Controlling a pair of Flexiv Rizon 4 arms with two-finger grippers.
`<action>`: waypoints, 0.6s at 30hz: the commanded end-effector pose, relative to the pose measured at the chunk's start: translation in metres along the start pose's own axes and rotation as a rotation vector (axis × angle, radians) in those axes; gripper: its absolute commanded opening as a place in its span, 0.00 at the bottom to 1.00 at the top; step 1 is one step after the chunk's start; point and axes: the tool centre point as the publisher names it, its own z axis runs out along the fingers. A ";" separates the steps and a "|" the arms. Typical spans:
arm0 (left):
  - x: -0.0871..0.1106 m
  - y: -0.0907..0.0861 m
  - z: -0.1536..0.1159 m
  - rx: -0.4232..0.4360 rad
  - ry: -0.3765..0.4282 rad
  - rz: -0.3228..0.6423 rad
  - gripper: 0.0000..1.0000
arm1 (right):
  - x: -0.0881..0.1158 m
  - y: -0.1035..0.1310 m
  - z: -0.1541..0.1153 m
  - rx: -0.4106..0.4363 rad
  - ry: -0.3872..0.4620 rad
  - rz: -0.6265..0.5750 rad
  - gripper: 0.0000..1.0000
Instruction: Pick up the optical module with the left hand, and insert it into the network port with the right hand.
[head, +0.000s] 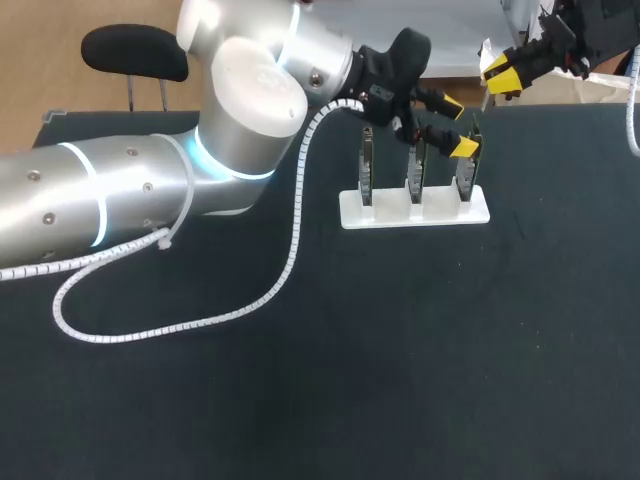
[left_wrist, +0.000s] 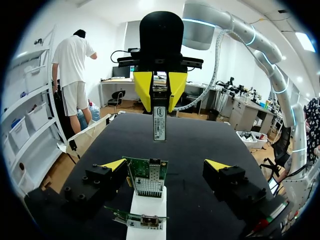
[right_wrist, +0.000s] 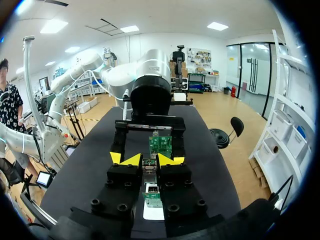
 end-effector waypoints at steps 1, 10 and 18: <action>-0.004 0.004 0.001 0.008 0.018 0.002 1.00 | 0.000 0.001 0.001 0.004 -0.002 -0.001 0.00; -0.005 0.004 0.001 0.011 0.031 0.009 1.00 | 0.001 0.000 0.002 0.003 -0.001 0.001 0.00; -0.003 0.003 -0.001 0.012 0.004 0.009 1.00 | 0.000 0.000 0.002 -0.002 -0.001 0.001 0.00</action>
